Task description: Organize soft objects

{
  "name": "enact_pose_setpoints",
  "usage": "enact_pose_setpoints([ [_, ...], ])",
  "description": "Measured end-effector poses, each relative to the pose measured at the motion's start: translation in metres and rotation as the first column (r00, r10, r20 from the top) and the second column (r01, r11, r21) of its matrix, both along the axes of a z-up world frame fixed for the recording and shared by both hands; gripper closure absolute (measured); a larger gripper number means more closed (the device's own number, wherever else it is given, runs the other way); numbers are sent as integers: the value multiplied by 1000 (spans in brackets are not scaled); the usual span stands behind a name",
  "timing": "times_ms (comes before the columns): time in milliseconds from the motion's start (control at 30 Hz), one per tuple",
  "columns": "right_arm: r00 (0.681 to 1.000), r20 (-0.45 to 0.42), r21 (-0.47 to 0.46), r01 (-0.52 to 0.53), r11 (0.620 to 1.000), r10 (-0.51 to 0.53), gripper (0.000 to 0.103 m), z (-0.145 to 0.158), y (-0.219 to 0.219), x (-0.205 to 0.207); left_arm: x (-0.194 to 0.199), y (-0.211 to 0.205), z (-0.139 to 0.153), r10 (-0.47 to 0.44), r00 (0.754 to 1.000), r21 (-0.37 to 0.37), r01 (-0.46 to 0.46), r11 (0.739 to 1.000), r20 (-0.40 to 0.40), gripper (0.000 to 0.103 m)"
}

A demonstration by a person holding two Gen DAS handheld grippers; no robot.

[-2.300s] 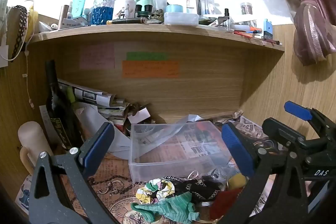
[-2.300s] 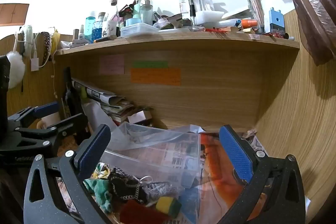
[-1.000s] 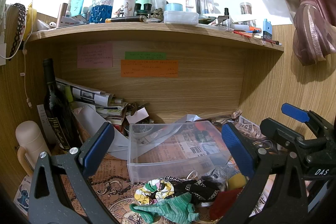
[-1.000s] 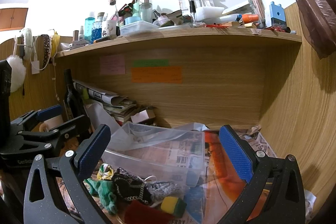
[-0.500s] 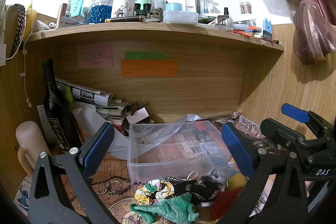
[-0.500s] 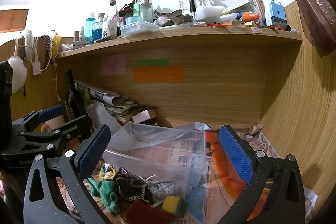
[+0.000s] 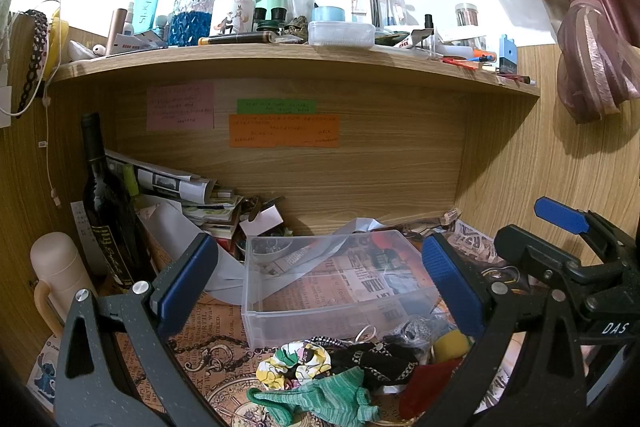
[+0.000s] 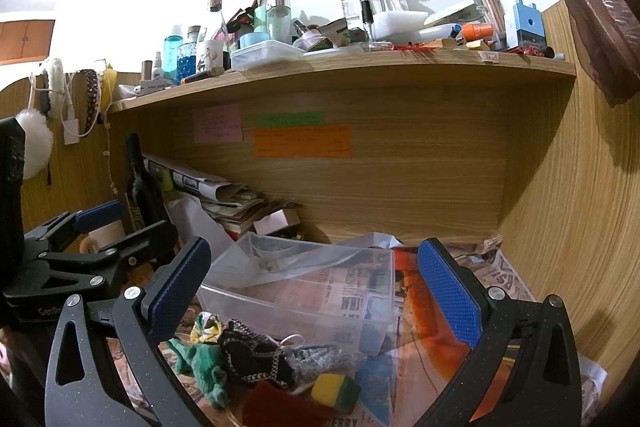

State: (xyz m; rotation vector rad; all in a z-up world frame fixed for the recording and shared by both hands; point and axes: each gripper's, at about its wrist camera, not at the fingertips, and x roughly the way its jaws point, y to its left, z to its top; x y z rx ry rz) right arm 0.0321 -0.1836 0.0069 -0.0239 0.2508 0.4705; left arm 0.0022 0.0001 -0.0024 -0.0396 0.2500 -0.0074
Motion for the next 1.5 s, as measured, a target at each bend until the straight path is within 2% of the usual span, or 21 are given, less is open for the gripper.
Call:
enact_pose_setpoints([
  [433,1000,-6,-1,-18,1000,18,0,-1,4,0,1,0,-1,1,1000,-1,-1,1000,-3,0],
  [633,1000,-22,-2,-11,1000,11,0,-6,1,4,6,1,-9,-6,999,-5,6,1000,-31,0],
  [900,994,-101,-39,38,999,-42,0,-30,-16,18,13,13,-32,-19,992,-28,15,999,-127,0],
  [1000,988,-144,-53,45,998,-52,1,-40,-24,20,18,16,-47,-25,981,-33,19,999,-193,11],
  [1067,983,-177,-62,42,997,-52,6,-47,-28,21,20,16,-55,-30,973,-38,22,999,-227,13],
  [1167,974,-224,-69,26,997,-41,10,-57,-31,21,19,14,-67,-34,963,-42,24,999,-267,13],
  [1500,934,-355,-64,-70,995,43,14,-90,-19,14,14,7,-105,-63,921,-56,45,997,-383,13],
])
